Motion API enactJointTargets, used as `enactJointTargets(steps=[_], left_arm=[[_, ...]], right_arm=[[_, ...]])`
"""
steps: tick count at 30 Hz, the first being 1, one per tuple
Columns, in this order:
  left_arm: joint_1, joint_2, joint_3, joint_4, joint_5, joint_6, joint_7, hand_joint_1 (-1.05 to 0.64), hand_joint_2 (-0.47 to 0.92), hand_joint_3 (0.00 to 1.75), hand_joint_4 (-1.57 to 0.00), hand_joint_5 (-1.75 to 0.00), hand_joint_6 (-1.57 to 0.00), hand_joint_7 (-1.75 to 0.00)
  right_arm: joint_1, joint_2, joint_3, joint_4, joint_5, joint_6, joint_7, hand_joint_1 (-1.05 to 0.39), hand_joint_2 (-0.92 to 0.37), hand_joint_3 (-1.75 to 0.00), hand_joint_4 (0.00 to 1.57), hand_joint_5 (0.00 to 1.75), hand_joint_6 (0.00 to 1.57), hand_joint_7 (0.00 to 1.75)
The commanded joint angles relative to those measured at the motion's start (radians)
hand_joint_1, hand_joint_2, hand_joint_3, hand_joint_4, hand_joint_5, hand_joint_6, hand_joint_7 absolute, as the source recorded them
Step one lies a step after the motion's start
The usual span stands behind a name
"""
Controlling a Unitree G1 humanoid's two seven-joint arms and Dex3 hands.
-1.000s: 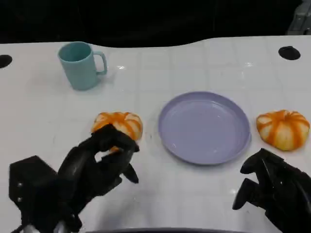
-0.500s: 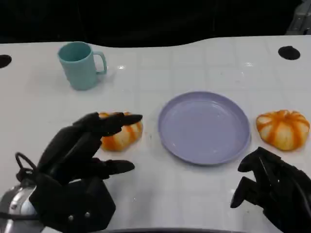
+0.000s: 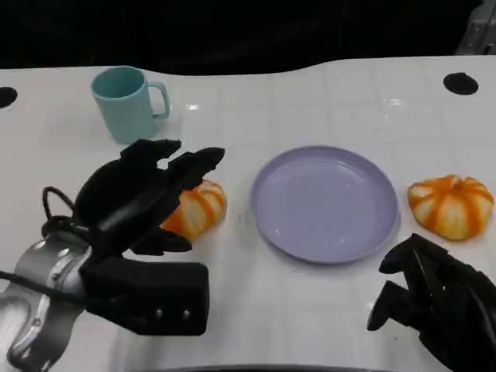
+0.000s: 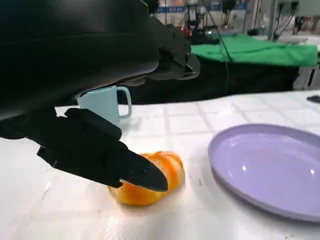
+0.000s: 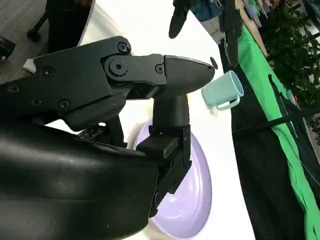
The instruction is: Grasp the bread from the table and place it into the plate.
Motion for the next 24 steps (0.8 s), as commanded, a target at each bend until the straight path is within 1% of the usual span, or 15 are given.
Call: enactJointTargets(steps=[1,4,7,11,13,17,24], left_arm=[[-0.078,0.001,-0.052,0.110,0.037,0.041,-0.014,-0.28,0.75,0.01,0.00,-0.24,-0.18,-0.01],[-0.104,-0.002,-0.072,0.154,0.037,0.048,-0.008,-0.26,0.75,0.01,0.00,-0.23,-0.19,-0.01],[-0.179,-0.028,-0.118,0.277,0.056,0.084,-0.025,-0.24,0.77,0.01,0.00,-0.20,-0.18,0.00],[-0.243,-0.055,-0.157,0.392,0.059,0.099,-0.005,-0.26,0.75,0.00,-0.01,-0.20,-0.20,-0.01],[-0.256,-0.058,-0.167,0.415,0.056,0.103,-0.001,-0.27,0.75,0.00,-0.01,-0.20,-0.20,-0.01],[-0.357,-0.123,-0.217,0.624,0.076,0.126,0.053,-0.30,0.75,0.00,-0.02,-0.21,-0.20,-0.01],[-0.481,-0.206,-0.256,0.921,0.054,0.096,0.132,-0.32,0.76,0.00,-0.01,-0.23,-0.20,0.00]], right_arm=[[0.007,-0.010,-0.006,-0.013,-0.002,-0.001,-0.007,-0.44,-0.92,-0.42,0.66,1.75,0.53,1.60],[0.010,-0.011,-0.006,-0.016,-0.002,-0.001,-0.008,-0.44,-0.92,-0.42,0.66,1.75,0.53,1.60],[0.019,-0.014,-0.006,-0.023,0.002,-0.005,0.000,-0.44,-0.92,-0.41,0.66,1.75,0.53,1.59],[0.026,-0.014,-0.009,-0.029,0.010,-0.003,0.002,-0.44,-0.92,-0.41,0.65,1.75,0.52,1.59],[0.027,-0.014,-0.009,-0.032,0.010,-0.001,-0.001,-0.44,-0.92,-0.41,0.65,1.75,0.52,1.59],[0.029,-0.019,-0.010,-0.040,0.013,0.006,0.003,-0.44,-0.92,-0.42,0.64,1.75,0.51,1.59],[0.041,-0.021,-0.007,-0.051,0.012,0.005,0.006,-0.45,-0.92,-0.41,0.64,1.75,0.52,1.59]])
